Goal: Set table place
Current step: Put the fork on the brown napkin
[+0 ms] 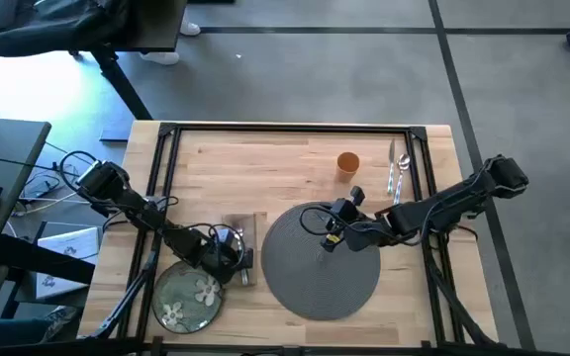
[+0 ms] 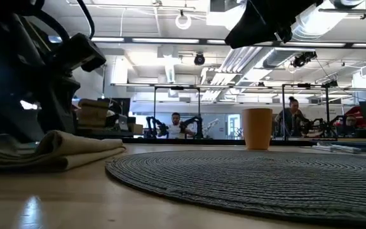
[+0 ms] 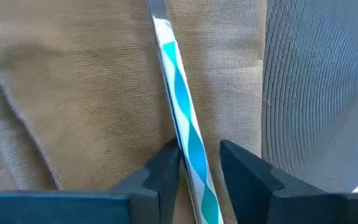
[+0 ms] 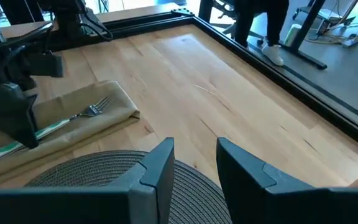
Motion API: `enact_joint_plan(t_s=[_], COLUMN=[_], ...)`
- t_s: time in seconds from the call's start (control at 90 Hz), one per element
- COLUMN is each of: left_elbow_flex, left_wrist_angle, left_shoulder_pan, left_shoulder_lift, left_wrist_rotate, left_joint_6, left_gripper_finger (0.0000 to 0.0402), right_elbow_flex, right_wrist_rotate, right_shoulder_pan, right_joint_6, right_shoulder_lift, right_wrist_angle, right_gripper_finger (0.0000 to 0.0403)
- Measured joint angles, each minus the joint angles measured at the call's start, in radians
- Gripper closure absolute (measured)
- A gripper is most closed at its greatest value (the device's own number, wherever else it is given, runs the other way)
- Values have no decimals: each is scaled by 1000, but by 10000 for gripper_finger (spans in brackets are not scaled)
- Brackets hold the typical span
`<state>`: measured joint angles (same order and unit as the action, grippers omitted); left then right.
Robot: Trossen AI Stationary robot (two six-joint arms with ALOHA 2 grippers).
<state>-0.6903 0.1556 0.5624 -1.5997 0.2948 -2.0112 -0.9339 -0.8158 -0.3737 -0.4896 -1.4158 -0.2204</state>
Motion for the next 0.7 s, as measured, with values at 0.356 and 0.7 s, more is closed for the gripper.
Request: enact_joint_plan(t_s=[0.356,0.7], left_elbow_flex=[2,-42], left_wrist_angle=[76,76], left_shoulder_pan=[1,2], left_shoulder_lift=[89,166], left_wrist_rotate=[-58,19], left_joint_6=[167,400], left_gripper_finger=[286,286], right_elbow_flex=[0,0], right_wrist_rotate=[2,14], right_shoulder_pan=[0,0], right_joint_6=[0,0], right_shoulder_lift=[0,0], right_wrist_angle=[0,-1], right_gripper_finger=[304,304])
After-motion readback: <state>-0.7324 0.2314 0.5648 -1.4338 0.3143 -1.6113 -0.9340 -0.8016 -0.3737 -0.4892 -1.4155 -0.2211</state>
